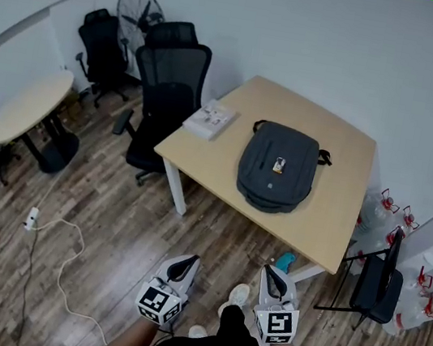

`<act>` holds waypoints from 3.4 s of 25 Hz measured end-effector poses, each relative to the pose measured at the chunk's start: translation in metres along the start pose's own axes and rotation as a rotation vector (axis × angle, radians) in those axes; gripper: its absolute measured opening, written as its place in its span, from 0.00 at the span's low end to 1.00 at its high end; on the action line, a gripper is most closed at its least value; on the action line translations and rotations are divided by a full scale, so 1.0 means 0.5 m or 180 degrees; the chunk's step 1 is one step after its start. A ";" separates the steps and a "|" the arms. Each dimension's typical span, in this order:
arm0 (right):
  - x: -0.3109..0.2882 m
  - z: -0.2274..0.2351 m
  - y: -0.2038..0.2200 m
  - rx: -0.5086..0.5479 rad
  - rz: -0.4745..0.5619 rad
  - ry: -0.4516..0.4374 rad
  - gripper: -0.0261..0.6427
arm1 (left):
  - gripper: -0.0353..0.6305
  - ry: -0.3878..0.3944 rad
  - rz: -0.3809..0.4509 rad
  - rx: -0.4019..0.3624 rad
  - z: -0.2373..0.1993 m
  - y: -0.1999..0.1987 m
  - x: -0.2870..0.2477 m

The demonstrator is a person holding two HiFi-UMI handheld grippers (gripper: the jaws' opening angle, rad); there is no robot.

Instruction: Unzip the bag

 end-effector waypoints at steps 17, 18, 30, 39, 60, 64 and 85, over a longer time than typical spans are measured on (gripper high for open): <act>-0.217 0.210 0.083 -0.0061 -0.0215 -0.0013 0.04 | 0.08 0.0030 -0.0223 0.0013 -0.111 0.064 -0.305; -0.227 0.221 0.088 -0.0092 -0.0229 -0.0010 0.04 | 0.08 0.0018 -0.0237 0.0021 -0.118 0.068 -0.319; -0.328 0.358 0.149 -0.0269 -0.0290 0.0004 0.04 | 0.08 0.0115 -0.0419 -0.0006 -0.135 0.107 -0.497; -0.353 0.442 0.219 -0.0262 -0.0415 -0.0024 0.04 | 0.08 0.0235 -0.0608 -0.0149 -0.134 0.140 -0.591; -0.372 0.595 0.493 -0.0352 -0.1538 0.0515 0.05 | 0.08 0.1027 -0.1251 -0.0268 -0.176 0.297 -0.840; -0.385 0.605 0.528 -0.0419 -0.1701 0.0482 0.16 | 0.08 0.1083 -0.1507 -0.0177 -0.182 0.346 -0.851; -0.445 0.653 0.580 -0.0141 -0.1993 0.0272 0.22 | 0.23 0.1536 -0.2268 -0.0350 -0.164 0.468 -0.854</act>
Point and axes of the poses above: the fingertips, and each gripper's own axes: x backward along the fingers, z to its right, y out of its underside, the point moved 1 cm from there along x, backward along the fingers, and after that the axes turned 13 degrees about z, right-handed, at the moved point
